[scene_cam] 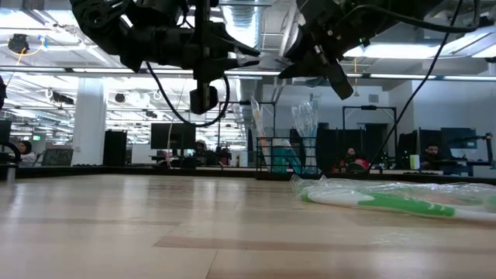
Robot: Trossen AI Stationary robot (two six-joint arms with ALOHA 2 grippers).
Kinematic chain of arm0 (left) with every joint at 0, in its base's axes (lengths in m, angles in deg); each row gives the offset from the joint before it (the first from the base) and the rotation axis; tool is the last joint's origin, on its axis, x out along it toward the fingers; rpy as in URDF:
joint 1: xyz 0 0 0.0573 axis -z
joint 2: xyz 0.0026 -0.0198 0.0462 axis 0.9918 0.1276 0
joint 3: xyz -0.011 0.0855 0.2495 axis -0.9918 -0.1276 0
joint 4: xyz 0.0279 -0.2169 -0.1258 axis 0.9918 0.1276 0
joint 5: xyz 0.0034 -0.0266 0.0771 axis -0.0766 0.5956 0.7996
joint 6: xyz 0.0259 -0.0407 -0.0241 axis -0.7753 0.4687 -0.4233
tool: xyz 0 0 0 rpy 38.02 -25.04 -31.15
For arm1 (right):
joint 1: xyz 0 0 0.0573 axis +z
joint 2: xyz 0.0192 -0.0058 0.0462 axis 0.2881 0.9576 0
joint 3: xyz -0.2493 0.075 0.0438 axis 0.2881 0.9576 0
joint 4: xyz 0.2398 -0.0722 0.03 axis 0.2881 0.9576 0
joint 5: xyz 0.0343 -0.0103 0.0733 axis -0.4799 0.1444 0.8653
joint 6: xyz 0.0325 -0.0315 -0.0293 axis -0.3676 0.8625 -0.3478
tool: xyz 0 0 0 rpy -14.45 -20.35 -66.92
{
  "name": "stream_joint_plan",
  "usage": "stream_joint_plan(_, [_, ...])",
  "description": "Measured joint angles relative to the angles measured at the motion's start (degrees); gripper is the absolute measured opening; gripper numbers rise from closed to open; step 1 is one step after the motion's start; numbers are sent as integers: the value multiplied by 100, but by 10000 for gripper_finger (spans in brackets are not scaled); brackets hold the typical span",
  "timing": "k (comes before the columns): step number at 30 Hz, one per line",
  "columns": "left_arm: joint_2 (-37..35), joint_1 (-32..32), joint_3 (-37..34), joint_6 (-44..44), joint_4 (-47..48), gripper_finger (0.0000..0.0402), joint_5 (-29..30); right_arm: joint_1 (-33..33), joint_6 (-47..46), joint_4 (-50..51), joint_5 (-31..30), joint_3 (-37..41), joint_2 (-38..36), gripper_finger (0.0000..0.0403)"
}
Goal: Pick & Place toothbrushing station
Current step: Put the purple toothbrush into the mesh organizer
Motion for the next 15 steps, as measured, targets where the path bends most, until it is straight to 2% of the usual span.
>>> stream_joint_plan(6, [-7, -2, 0, -20, -39, 37, -28, 20, 15, 202, 2, 7, 6, 15])
stream_joint_plan(15, [-5, -4, 0, -51, -11, 79, 11, 21, -29, 282, 52, 7, 6, 12])
